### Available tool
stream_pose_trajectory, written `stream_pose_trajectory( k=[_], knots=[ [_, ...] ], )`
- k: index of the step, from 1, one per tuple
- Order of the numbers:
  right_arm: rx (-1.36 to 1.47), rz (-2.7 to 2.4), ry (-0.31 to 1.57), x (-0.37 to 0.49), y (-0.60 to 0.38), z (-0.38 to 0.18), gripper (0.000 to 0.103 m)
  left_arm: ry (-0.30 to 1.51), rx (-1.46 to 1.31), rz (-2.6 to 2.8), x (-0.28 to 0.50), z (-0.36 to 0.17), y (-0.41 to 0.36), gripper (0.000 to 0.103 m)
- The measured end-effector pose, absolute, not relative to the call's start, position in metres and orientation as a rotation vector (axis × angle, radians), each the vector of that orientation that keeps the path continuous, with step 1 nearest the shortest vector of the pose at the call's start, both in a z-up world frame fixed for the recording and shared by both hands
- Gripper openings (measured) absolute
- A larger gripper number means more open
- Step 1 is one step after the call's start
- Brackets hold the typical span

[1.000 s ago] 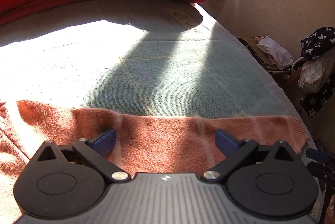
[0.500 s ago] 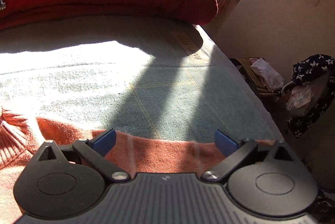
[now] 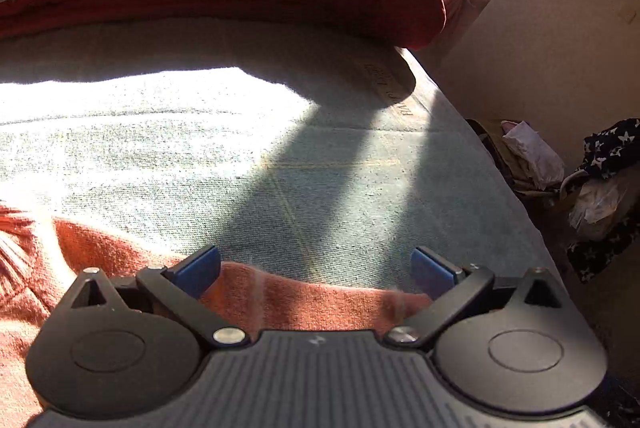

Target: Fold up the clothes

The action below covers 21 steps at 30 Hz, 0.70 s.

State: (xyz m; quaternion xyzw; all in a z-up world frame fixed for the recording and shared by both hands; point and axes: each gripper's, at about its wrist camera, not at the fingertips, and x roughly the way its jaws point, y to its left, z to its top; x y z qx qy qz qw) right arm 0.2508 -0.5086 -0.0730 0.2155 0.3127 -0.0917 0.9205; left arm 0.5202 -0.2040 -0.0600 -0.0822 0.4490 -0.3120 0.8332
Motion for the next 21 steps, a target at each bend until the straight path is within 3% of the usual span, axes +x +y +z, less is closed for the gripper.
stream_pose_trajectory(
  k=[9, 15, 21],
  knots=[
    [0.301, 0.026, 0.656, 0.314, -0.470, -0.063, 0.093, 0.835, 0.029, -0.677, 0.421, -0.038, -0.184, 0.101],
    [0.477, 0.297, 0.727, 0.348, -0.443, -0.093, 0.093, 0.808, 0.097, -0.616, 0.387, -0.036, -0.164, 0.101],
    [0.468, 0.160, 0.703, 0.312, -0.476, -0.108, 0.093, 0.815, 0.153, -0.581, 0.370, -0.045, -0.156, 0.101]
  ],
)
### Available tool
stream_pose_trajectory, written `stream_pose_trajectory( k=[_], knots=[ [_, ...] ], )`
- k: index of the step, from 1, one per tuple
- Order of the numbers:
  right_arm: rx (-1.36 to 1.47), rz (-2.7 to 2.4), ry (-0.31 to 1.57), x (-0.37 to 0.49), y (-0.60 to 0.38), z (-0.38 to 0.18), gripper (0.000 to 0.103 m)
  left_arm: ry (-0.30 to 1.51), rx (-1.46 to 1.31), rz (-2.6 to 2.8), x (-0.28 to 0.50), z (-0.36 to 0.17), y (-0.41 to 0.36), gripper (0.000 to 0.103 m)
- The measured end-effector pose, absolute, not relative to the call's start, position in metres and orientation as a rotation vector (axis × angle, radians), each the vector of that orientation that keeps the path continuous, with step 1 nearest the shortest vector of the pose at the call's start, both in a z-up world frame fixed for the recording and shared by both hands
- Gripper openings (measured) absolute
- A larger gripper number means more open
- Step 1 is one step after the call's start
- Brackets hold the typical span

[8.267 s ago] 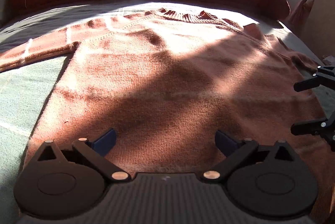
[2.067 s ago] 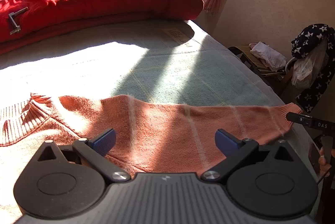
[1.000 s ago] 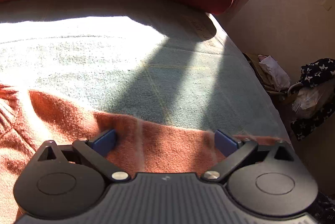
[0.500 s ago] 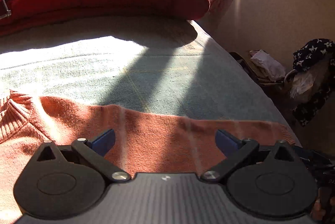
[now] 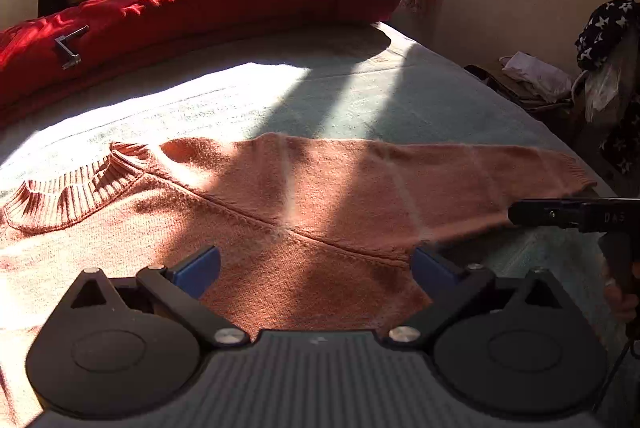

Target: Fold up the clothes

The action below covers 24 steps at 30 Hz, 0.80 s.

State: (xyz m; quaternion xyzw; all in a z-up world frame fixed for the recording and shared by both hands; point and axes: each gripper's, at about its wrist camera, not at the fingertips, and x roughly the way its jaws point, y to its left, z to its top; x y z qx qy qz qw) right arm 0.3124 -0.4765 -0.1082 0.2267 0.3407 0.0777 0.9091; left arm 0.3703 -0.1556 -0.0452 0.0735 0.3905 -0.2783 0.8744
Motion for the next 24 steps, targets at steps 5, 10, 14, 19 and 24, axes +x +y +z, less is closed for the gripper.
stream_pose_trajectory(
  k=[5, 10, 14, 19, 24],
  knots=[
    [0.591, 0.033, 0.664, 0.284, -0.532, -0.107, 0.093, 0.849, 0.140, -0.580, 0.366, -0.054, -0.160, 0.101],
    [0.591, 0.028, 0.608, 0.294, -0.541, -0.091, 0.099, 0.849, 0.149, -0.592, 0.359, -0.053, -0.166, 0.101],
    [0.570, -0.052, 0.711, 0.306, -0.555, -0.106, 0.099, 0.835, 0.152, -0.589, 0.354, -0.047, -0.162, 0.101],
    [0.645, -0.146, 0.632, 0.273, -0.597, -0.110, 0.099, 0.847, 0.154, -0.551, 0.353, -0.050, -0.155, 0.101],
    [0.688, -0.124, 0.577, 0.282, -0.612, -0.099, 0.100, 0.843, 0.177, -0.556, 0.348, -0.048, -0.161, 0.101]
  ],
)
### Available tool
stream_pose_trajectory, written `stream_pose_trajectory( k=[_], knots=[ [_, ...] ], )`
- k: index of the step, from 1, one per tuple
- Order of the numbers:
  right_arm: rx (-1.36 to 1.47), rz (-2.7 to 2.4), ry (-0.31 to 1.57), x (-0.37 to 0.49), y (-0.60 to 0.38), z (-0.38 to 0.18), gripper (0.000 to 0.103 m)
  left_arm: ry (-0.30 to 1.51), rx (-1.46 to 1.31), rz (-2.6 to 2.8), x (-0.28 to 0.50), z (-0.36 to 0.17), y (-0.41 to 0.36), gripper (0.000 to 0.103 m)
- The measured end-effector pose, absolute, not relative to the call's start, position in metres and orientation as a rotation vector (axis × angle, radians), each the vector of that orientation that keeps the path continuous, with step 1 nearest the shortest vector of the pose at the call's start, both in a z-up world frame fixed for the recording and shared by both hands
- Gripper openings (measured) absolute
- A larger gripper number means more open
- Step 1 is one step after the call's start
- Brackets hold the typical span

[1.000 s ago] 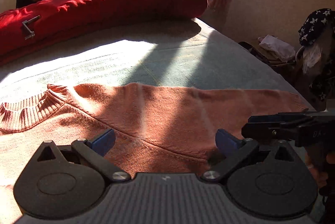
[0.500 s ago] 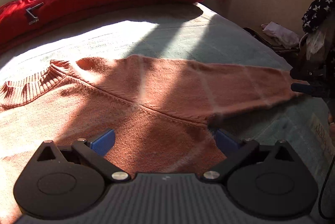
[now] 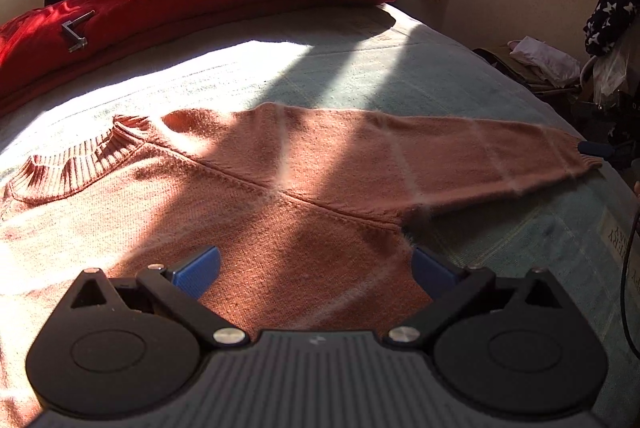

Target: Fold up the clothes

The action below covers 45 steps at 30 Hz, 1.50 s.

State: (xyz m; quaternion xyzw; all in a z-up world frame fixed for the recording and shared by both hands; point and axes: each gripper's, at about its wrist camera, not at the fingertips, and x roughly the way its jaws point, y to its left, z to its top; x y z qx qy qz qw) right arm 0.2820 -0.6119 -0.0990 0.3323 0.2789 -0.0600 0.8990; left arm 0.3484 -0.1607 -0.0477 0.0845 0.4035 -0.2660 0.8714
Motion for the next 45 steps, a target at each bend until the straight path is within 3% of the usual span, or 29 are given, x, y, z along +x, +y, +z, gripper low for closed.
stream_pose_trajectory(
  k=[6, 13, 20, 24, 34, 39, 45],
  knots=[
    [0.765, 0.005, 0.608, 0.322, -0.623, -0.109, 0.101, 0.829, 0.182, -0.559, 0.340, -0.041, -0.162, 0.101],
    [0.779, -0.253, 0.583, 0.297, -0.662, -0.106, 0.100, 0.841, 0.149, -0.502, 0.339, -0.042, -0.145, 0.101],
    [0.766, -0.088, 0.626, 0.308, -0.630, -0.103, 0.102, 0.842, 0.168, -0.518, 0.333, -0.042, -0.151, 0.101],
    [0.548, -0.208, 0.711, 0.319, -0.591, -0.095, 0.102, 0.835, 0.180, -0.512, 0.327, -0.040, -0.146, 0.101],
    [0.013, 0.226, 0.763, 0.363, -0.401, -0.055, 0.102, 0.874, 0.238, -0.499, 0.301, -0.042, -0.130, 0.101],
    [-0.098, 0.340, 0.844, 0.375, -0.339, -0.075, 0.102, 0.899, 0.207, -0.491, 0.281, -0.045, -0.112, 0.101],
    [-0.159, 0.285, 0.914, 0.350, -0.338, -0.085, 0.103, 0.872, 0.164, -0.462, 0.275, -0.032, -0.070, 0.101]
  ],
)
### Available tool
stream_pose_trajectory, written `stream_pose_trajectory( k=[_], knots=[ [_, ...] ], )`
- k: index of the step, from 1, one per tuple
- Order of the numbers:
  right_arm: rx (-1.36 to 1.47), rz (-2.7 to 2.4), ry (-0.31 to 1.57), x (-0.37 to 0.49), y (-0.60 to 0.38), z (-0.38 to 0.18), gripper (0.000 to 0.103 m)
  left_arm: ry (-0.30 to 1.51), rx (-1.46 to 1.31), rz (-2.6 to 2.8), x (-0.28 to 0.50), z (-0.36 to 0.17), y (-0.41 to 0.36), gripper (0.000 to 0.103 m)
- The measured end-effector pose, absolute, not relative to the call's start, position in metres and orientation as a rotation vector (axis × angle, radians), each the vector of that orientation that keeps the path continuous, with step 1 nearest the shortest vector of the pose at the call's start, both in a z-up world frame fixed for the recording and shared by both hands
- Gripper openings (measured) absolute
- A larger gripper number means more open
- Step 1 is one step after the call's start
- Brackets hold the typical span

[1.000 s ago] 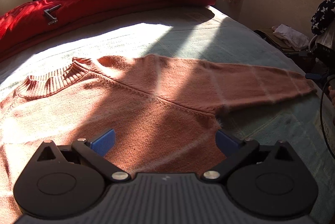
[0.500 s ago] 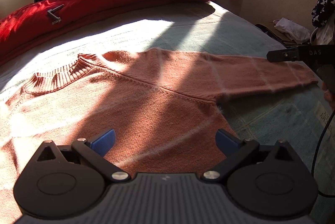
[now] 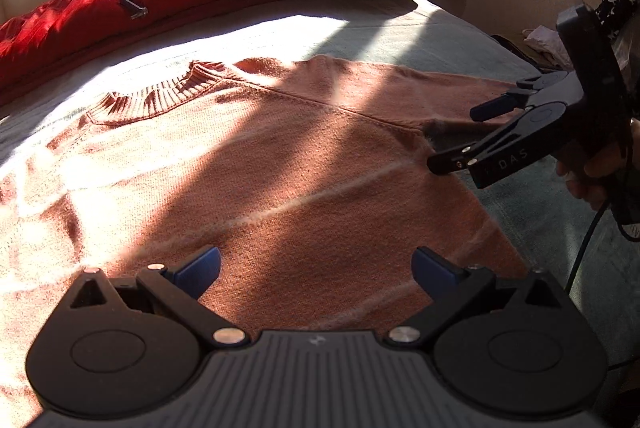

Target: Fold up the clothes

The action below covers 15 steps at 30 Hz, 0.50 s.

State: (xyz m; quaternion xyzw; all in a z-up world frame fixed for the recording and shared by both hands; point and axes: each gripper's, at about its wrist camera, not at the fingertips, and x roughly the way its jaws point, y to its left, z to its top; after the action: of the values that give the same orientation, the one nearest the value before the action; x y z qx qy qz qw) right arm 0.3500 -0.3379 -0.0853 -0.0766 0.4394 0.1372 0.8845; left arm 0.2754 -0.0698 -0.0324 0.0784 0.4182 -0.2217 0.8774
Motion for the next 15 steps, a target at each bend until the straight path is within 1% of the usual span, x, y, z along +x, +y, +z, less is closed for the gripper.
stream_pose_trajectory(
  k=[4, 6, 9, 11, 15],
  knots=[
    [-0.102, 0.211, 0.873, 0.319, -0.358, -0.058, 0.103, 0.845, 0.115, -0.416, 0.302, -0.024, -0.031, 0.101],
    [-0.071, 0.171, 0.849, 0.303, -0.365, -0.047, 0.103, 0.845, 0.033, -0.410, 0.327, -0.026, -0.005, 0.101],
    [-0.014, 0.115, 0.832, 0.282, -0.372, -0.037, 0.103, 0.913, -0.144, -0.412, 0.367, -0.045, 0.030, 0.101],
    [0.012, 0.090, 0.828, 0.268, -0.374, -0.034, 0.103, 0.947, -0.187, -0.403, 0.385, -0.061, 0.043, 0.101],
    [0.016, 0.027, 0.830, 0.247, -0.375, -0.028, 0.103, 0.955, -0.316, -0.413, 0.402, -0.079, 0.070, 0.101]
  ],
)
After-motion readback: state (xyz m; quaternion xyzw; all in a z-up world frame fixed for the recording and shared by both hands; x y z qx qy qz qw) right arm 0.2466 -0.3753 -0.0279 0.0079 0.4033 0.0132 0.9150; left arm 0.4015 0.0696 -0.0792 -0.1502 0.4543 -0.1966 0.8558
